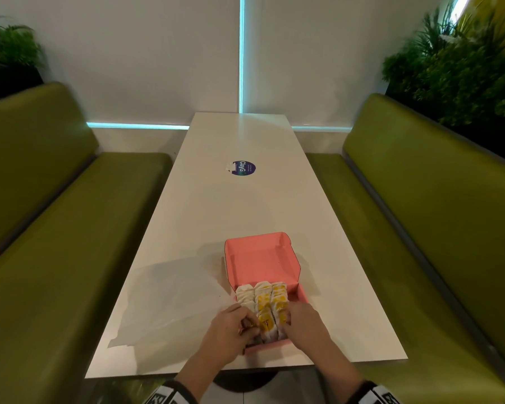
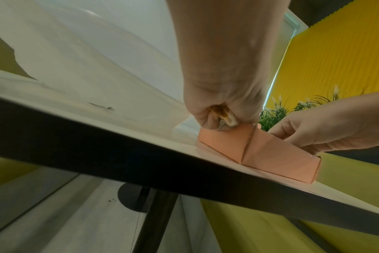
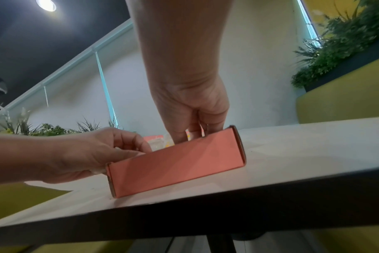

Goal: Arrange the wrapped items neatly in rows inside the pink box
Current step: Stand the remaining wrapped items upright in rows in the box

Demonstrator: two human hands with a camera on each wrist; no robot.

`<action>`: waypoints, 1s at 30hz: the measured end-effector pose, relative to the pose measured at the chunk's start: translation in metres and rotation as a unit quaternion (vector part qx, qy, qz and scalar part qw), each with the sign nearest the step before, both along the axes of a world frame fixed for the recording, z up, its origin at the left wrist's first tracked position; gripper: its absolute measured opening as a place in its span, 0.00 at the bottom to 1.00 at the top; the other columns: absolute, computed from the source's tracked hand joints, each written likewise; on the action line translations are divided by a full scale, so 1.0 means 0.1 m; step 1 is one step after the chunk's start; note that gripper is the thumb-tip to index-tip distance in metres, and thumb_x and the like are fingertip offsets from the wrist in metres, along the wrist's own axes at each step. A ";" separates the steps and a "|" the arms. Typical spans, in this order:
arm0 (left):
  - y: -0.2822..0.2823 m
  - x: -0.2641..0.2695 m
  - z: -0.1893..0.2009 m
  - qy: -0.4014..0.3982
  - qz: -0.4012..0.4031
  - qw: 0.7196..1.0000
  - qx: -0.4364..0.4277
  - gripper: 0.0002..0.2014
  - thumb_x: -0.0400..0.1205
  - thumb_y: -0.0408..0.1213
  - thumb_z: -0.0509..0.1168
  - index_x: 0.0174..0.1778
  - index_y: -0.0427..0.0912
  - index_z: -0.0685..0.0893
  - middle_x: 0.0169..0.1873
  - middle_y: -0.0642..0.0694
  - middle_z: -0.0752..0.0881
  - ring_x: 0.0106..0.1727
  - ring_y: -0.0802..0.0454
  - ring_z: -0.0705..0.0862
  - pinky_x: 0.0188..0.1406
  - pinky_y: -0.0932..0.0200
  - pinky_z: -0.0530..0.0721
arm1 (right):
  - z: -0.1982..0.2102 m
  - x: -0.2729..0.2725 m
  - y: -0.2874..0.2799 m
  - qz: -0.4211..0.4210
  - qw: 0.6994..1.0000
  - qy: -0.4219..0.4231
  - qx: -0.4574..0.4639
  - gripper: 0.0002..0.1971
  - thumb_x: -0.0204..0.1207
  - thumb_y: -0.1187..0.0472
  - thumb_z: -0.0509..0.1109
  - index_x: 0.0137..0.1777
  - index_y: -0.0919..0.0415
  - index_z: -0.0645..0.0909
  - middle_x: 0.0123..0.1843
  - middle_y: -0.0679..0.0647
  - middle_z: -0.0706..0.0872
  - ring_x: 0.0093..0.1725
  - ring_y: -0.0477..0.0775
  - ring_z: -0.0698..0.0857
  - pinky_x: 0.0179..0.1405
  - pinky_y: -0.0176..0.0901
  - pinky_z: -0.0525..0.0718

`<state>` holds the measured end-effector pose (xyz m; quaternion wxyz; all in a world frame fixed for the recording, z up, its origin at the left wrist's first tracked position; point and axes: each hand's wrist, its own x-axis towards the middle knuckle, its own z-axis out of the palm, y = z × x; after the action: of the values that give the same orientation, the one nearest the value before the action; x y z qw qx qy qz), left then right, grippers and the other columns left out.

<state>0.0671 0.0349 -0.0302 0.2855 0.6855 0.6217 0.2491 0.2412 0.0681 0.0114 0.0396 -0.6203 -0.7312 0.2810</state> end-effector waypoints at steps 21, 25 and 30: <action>0.00 -0.09 0.04 -0.036 -0.038 0.999 0.008 0.18 0.70 0.38 0.76 0.37 0.67 0.77 0.41 0.61 0.80 0.46 0.63 0.78 0.47 0.75 0.75 | 0.08 -0.10 0.01 -0.146 0.955 0.205 -0.154 0.11 0.69 0.69 0.59 0.47 0.55 0.64 0.40 0.53 0.70 0.36 0.49 0.70 0.30 0.38 0.70; -0.03 -0.10 0.07 -0.016 -0.041 0.999 0.009 0.16 0.70 0.42 0.76 0.37 0.66 0.77 0.41 0.65 0.78 0.47 0.65 0.77 0.46 0.77 0.73 | 0.07 -0.07 0.01 -0.157 0.951 0.218 -0.154 0.12 0.70 0.67 0.61 0.53 0.57 0.66 0.47 0.58 0.75 0.46 0.53 0.79 0.45 0.50 0.83; -0.02 -0.05 0.25 -0.085 0.010 0.994 0.064 0.07 0.76 0.40 0.72 0.40 0.58 0.82 0.39 0.60 0.83 0.41 0.63 0.81 0.40 0.73 0.76 | 0.15 -0.02 0.01 -0.115 0.979 0.163 -0.034 0.06 0.77 0.63 0.63 0.50 0.57 0.68 0.42 0.52 0.78 0.41 0.49 0.79 0.39 0.39 0.79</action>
<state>0.0618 0.0327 -0.0048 0.2904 0.6727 0.5843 0.3490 0.2388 0.0695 0.0263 0.1691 -0.6474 -0.6287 0.3963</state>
